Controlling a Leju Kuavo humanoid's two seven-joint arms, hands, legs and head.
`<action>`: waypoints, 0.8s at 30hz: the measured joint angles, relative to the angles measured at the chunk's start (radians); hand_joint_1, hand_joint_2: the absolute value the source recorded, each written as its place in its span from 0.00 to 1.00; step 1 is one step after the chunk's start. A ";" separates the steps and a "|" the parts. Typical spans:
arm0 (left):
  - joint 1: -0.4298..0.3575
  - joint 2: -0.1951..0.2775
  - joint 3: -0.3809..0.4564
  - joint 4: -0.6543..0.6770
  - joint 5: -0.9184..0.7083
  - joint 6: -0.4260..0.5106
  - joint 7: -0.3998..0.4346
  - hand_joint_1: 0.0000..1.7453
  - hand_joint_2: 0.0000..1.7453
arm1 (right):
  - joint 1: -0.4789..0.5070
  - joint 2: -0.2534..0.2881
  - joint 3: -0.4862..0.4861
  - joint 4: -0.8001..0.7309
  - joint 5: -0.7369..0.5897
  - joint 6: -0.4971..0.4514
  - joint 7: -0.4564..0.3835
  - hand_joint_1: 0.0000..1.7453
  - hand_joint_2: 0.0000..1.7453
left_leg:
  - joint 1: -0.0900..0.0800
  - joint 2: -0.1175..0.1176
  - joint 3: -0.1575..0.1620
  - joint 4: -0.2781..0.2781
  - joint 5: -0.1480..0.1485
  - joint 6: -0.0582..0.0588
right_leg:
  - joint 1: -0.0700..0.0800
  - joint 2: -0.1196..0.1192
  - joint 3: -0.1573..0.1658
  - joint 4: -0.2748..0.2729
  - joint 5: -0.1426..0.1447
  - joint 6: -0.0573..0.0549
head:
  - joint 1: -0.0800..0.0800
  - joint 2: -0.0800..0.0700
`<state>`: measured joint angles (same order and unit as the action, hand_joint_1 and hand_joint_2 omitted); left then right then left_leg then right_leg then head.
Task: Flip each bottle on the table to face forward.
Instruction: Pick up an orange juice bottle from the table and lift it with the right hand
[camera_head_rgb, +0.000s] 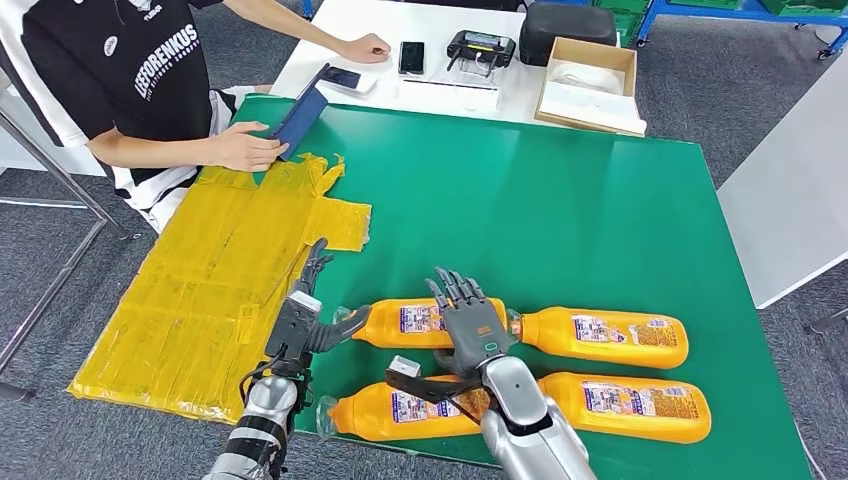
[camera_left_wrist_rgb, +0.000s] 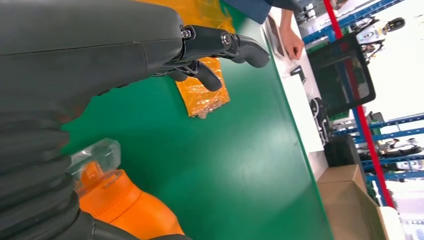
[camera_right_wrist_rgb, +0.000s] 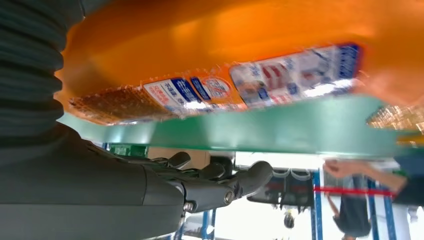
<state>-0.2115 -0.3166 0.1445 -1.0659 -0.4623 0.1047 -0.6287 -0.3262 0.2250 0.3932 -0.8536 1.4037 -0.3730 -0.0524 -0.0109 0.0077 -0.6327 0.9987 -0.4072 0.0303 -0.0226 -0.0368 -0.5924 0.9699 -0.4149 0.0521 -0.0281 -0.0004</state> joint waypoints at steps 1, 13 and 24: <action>-0.006 0.000 -0.001 0.007 0.000 0.000 -0.004 0.00 1.00 | -0.016 -0.005 -0.009 0.021 -0.020 0.012 -0.021 0.00 1.00 | 0.000 0.000 0.001 0.000 0.000 0.000 | 0.000 0.000 0.001 0.000 0.000 0.000 | 0.000 0.000; -0.083 -0.003 -0.039 0.092 0.026 -0.001 -0.044 0.00 1.00 | -0.180 -0.058 -0.118 0.309 -0.092 0.051 -0.109 0.97 1.00 | 0.000 0.003 0.008 0.000 0.001 0.001 | 0.000 0.001 0.007 -0.001 0.003 -0.002 | 0.000 0.000; -0.099 -0.003 -0.050 0.120 0.051 -0.001 -0.057 0.00 1.00 | -0.226 -0.065 -0.159 0.387 -0.096 0.036 -0.131 0.98 1.00 | 0.000 0.002 0.009 0.000 0.002 0.002 | 0.000 0.000 0.009 0.000 0.003 -0.002 | 0.000 0.000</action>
<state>-0.3103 -0.3201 0.0941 -0.9461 -0.4112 0.1037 -0.6856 -0.5518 0.1603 0.2343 -0.4663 1.3073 -0.3373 -0.1831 -0.0111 0.0100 -0.6236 0.9988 -0.4056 0.0321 -0.0227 -0.0365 -0.5838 0.9695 -0.4116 0.0502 -0.0280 -0.0004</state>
